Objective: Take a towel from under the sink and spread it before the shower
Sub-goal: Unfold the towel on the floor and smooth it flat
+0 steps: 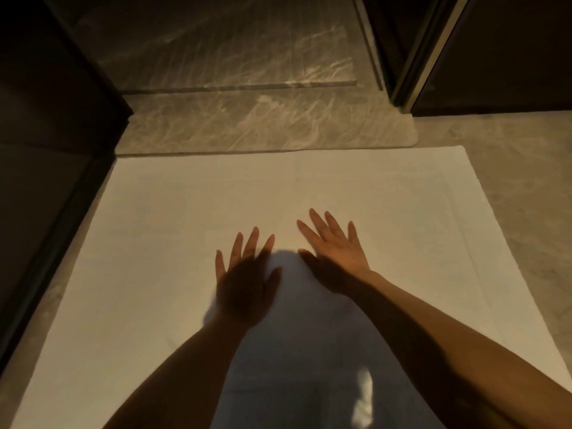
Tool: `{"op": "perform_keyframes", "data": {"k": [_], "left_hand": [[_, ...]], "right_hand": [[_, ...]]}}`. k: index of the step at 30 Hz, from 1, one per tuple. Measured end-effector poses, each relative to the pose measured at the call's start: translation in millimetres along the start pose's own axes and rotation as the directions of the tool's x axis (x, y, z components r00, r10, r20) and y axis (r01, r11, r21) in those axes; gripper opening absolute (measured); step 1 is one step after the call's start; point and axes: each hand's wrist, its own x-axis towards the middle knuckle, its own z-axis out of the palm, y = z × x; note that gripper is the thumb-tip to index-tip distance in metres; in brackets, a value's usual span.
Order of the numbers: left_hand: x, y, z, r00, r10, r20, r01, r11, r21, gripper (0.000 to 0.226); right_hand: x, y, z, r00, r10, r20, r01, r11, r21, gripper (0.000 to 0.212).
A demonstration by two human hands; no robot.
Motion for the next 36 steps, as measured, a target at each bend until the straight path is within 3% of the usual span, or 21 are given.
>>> {"op": "perform_keyframes", "data": {"k": [6, 11, 16, 20, 25, 32, 36], "left_hand": [[2, -6, 4, 0.999, 0.03, 0.013, -0.03, 0.999, -0.009, 0.061], [4, 3, -2, 0.999, -0.008, 0.049, 0.009, 1.0, -0.003, 0.065], [24, 83, -6, 0.991, 0.127, -0.034, -0.129, 0.988, -0.085, 0.062], [39, 140, 15, 0.986, 0.166, 0.011, -0.164, 0.98, -0.112, 0.063], [39, 141, 36, 0.982, 0.189, -0.016, -0.189, 0.982, 0.031, 0.058], [41, 142, 30, 0.983, 0.182, 0.013, -0.182, 0.983, -0.02, 0.059], [40, 142, 31, 0.982, 0.176, 0.065, -0.176, 0.984, -0.008, 0.062]], "right_hand": [[-25, 58, -3, 0.981, 0.168, -0.101, -0.17, 0.985, -0.016, 0.061], [-44, 89, -7, 0.971, 0.214, -0.105, -0.217, 0.976, -0.016, 0.063], [-48, 90, -10, 0.974, 0.213, -0.071, -0.213, 0.977, 0.01, 0.059], [-58, 104, -11, 0.971, 0.231, -0.059, -0.23, 0.973, 0.032, 0.058], [-90, 149, -5, 0.954, 0.275, -0.116, -0.276, 0.961, 0.014, 0.061], [-132, 180, -2, 0.901, 0.406, -0.155, -0.395, 0.914, 0.095, 0.066], [-152, 160, 3, 0.945, 0.303, -0.12, -0.277, 0.941, 0.196, 0.077]]}}
